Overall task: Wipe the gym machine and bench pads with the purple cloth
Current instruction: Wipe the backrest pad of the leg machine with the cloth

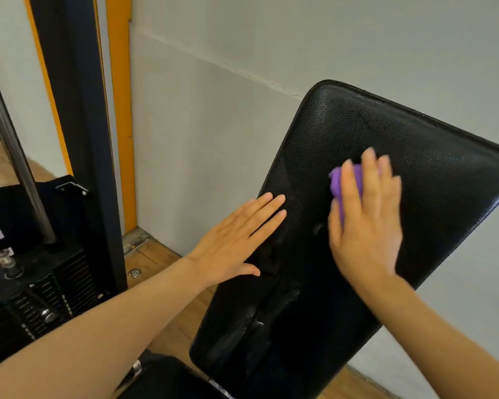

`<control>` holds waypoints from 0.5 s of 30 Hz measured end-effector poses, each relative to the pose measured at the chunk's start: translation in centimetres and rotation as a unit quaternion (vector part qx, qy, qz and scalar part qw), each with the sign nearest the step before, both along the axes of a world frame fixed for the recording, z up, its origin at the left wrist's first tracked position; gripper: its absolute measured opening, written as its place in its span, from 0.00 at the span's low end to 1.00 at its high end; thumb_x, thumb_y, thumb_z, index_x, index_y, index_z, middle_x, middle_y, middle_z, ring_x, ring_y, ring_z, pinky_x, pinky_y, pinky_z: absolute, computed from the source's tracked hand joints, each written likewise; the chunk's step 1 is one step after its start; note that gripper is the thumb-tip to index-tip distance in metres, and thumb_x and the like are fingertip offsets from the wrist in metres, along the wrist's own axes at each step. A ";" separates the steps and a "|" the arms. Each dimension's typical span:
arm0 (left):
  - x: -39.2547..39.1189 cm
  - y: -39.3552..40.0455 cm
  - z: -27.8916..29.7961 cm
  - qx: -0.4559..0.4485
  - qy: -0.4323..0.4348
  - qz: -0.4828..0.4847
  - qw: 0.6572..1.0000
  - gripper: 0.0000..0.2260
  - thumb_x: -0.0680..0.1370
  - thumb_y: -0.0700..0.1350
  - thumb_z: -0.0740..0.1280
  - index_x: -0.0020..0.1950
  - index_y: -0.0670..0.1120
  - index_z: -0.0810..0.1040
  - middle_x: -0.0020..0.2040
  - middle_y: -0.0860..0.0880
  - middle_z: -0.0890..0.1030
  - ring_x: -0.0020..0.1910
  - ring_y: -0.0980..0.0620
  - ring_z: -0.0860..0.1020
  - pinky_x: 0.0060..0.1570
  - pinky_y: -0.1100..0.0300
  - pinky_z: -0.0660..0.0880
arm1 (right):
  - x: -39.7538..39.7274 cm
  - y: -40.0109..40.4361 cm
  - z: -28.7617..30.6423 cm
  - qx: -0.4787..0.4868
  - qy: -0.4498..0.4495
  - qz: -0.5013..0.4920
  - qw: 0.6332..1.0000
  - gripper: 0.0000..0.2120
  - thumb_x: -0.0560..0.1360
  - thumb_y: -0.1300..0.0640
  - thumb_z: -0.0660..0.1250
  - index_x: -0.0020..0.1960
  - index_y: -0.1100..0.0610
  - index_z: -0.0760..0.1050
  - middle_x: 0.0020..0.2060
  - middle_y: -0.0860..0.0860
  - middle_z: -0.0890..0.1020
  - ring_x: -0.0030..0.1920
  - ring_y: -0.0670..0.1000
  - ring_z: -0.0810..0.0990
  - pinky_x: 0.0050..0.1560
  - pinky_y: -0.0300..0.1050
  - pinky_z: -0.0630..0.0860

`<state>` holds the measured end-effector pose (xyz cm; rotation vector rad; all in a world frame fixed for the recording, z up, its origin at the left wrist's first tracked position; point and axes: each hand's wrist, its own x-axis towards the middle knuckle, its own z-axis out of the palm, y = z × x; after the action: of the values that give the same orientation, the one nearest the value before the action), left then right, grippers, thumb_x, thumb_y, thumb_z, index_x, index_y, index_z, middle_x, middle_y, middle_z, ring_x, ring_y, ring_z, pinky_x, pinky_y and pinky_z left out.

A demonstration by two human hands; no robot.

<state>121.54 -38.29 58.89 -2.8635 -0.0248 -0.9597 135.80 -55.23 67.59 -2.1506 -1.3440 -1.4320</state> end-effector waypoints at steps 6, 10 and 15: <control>0.9 1.0 3.4 0.050 0.017 0.019 0.998 0.70 0.52 0.63 0.83 0.81 0.42 0.46 0.81 0.44 0.43 0.81 0.44 0.42 0.78 0.54 0.38 | -1.3 -4.2 -9.6 -0.310 -0.072 0.062 0.946 0.36 0.75 0.56 0.66 0.78 0.58 0.55 0.79 0.58 0.48 0.79 0.59 0.44 0.78 0.54 0.39; 1.7 0.8 4.6 0.100 0.052 0.031 0.993 0.73 0.51 0.67 0.81 0.81 0.39 0.44 0.81 0.40 0.42 0.81 0.42 0.42 0.79 0.51 0.41 | -0.4 -2.9 -4.1 -0.156 -0.034 0.035 0.986 0.33 0.73 0.64 0.66 0.77 0.61 0.60 0.78 0.60 0.56 0.78 0.62 0.52 0.78 0.54 0.45; 1.2 1.6 4.8 0.100 0.074 0.012 0.992 0.70 0.54 0.68 0.80 0.81 0.39 0.44 0.81 0.41 0.42 0.81 0.42 0.43 0.79 0.51 0.43 | -0.9 0.3 -1.6 0.017 0.040 0.006 0.999 0.27 0.78 0.60 0.61 0.76 0.64 0.61 0.76 0.62 0.59 0.77 0.64 0.55 0.78 0.56 0.48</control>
<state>122.77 -36.72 63.73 -2.7324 0.0477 -0.6997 134.90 -54.90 66.03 -2.1518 -1.2922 -1.3389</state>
